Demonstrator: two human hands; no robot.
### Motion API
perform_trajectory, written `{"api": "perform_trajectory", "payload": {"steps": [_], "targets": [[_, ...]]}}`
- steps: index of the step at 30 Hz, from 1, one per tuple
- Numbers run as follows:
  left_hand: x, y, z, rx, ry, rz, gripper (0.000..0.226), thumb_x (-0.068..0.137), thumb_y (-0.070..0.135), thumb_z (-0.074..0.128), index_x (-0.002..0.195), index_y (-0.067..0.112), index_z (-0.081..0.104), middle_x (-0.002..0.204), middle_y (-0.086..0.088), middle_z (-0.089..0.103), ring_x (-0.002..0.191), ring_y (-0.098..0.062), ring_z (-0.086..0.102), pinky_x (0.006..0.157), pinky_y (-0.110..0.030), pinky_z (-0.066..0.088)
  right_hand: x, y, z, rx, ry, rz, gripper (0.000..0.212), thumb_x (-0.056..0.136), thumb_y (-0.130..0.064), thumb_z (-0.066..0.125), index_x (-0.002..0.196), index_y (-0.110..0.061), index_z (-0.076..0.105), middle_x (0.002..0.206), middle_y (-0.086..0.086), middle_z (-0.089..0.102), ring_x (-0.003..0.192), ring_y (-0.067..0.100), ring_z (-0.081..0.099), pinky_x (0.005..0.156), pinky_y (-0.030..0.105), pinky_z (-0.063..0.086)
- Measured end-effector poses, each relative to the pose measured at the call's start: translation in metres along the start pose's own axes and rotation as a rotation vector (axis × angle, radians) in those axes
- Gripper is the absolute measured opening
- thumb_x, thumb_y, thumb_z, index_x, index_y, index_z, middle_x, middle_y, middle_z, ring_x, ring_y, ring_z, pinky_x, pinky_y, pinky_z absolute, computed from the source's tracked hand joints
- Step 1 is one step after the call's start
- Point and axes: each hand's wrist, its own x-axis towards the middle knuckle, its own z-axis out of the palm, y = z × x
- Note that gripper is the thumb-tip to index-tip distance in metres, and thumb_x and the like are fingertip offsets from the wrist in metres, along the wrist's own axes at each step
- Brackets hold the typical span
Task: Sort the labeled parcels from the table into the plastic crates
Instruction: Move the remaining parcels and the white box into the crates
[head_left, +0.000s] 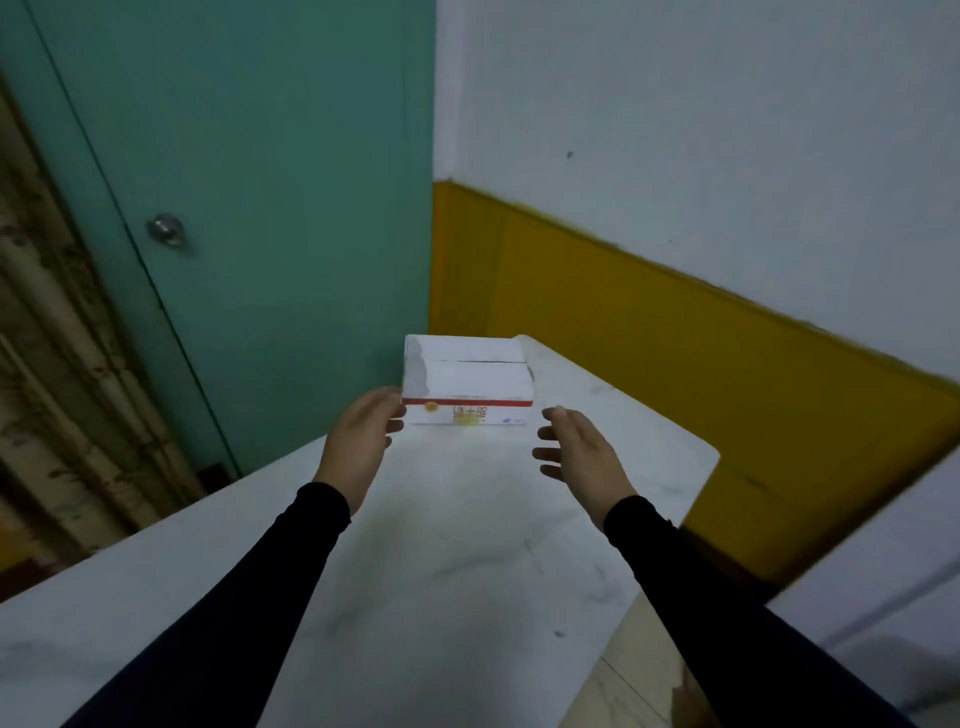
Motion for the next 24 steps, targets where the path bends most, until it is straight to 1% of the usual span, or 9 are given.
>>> {"api": "perform_trajectory", "payload": {"steps": [4, 8, 11, 13, 15, 18, 20, 22, 24], "targets": [[0.067, -0.027, 0.02, 0.096, 0.083, -0.08, 0.018, 0.1, 0.03, 0.047, 0.106, 0.021, 0.061, 0.113, -0.006, 0.065, 0.1, -0.021, 0.06, 0.095, -0.04, 0.045, 0.09, 0.021, 0.01, -0.003, -0.033, 0.027, 0.028, 0.105, -0.04, 0.036, 0.117, -0.021, 0.054, 0.112, 0.001, 0.06, 0.101, 0.022, 0.063, 0.093, 0.04, 0.053], [0.119, -0.06, 0.052, 0.164, 0.131, -0.186, 0.021, 0.1, 0.027, 0.047, 0.114, 0.016, 0.058, 0.119, -0.008, 0.061, 0.1, -0.022, 0.058, 0.091, -0.034, 0.043, 0.172, 0.054, 0.012, -0.042, -0.032, 0.073, 0.024, 0.105, -0.04, 0.036, 0.115, -0.024, 0.051, 0.117, 0.004, 0.06, 0.107, 0.026, 0.061, 0.099, 0.046, 0.051], [0.163, -0.086, 0.073, 0.255, 0.135, -0.311, 0.037, 0.098, 0.032, 0.049, 0.129, 0.013, 0.056, 0.133, -0.008, 0.057, 0.118, -0.025, 0.054, 0.106, -0.039, 0.04, 0.235, 0.082, 0.007, -0.047, -0.013, 0.145, 0.029, 0.105, -0.038, 0.038, 0.118, -0.018, 0.054, 0.121, 0.007, 0.06, 0.109, 0.026, 0.058, 0.103, 0.045, 0.047], [0.192, -0.099, 0.079, 0.293, 0.143, -0.36, 0.045, 0.097, 0.035, 0.051, 0.136, 0.014, 0.051, 0.141, -0.006, 0.052, 0.126, -0.026, 0.05, 0.111, -0.042, 0.036, 0.268, 0.098, 0.004, -0.065, -0.002, 0.18, 0.038, 0.105, -0.034, 0.038, 0.13, -0.008, 0.053, 0.121, 0.006, 0.057, 0.108, 0.023, 0.054, 0.097, 0.032, 0.044], [0.221, -0.11, 0.084, 0.285, 0.173, -0.384, 0.052, 0.096, 0.035, 0.054, 0.142, 0.012, 0.045, 0.145, -0.005, 0.047, 0.131, -0.025, 0.046, 0.111, -0.037, 0.034, 0.298, 0.114, 0.003, -0.113, -0.012, 0.22, 0.046, 0.105, -0.035, 0.038, 0.14, -0.007, 0.047, 0.134, 0.008, 0.053, 0.119, 0.025, 0.05, 0.096, 0.024, 0.035], [0.261, -0.125, 0.089, 0.234, 0.232, -0.43, 0.081, 0.084, 0.041, 0.064, 0.151, 0.011, 0.031, 0.154, -0.007, 0.035, 0.139, -0.024, 0.036, 0.106, -0.029, 0.029, 0.335, 0.138, 0.009, -0.116, -0.076, 0.321, 0.06, 0.103, -0.047, 0.038, 0.152, -0.012, 0.034, 0.154, 0.009, 0.037, 0.138, 0.026, 0.038, 0.113, 0.033, 0.027], [0.283, -0.135, 0.089, 0.203, 0.272, -0.461, 0.099, 0.069, 0.047, 0.058, 0.154, 0.01, 0.022, 0.158, -0.008, 0.027, 0.143, -0.024, 0.031, 0.109, -0.031, 0.026, 0.354, 0.15, 0.017, -0.12, -0.102, 0.381, 0.065, 0.102, -0.05, 0.037, 0.155, -0.014, 0.028, 0.158, 0.007, 0.032, 0.142, 0.026, 0.034, 0.118, 0.036, 0.024], [0.298, -0.146, 0.087, 0.154, 0.286, -0.493, 0.096, 0.074, 0.045, 0.06, 0.154, 0.011, 0.019, 0.158, -0.007, 0.027, 0.143, -0.024, 0.03, 0.112, -0.033, 0.025, 0.365, 0.16, 0.025, -0.117, -0.135, 0.393, 0.062, 0.102, -0.051, 0.036, 0.152, -0.014, 0.033, 0.151, 0.006, 0.041, 0.134, 0.025, 0.042, 0.114, 0.036, 0.03], [0.309, -0.16, 0.087, 0.115, 0.267, -0.532, 0.07, 0.092, 0.037, 0.056, 0.151, 0.013, 0.029, 0.15, -0.005, 0.039, 0.133, -0.022, 0.039, 0.108, -0.033, 0.03, 0.368, 0.165, 0.032, -0.106, -0.15, 0.396, 0.054, 0.103, -0.046, 0.037, 0.148, -0.016, 0.037, 0.138, 0.002, 0.05, 0.124, 0.024, 0.048, 0.103, 0.03, 0.033]]}}
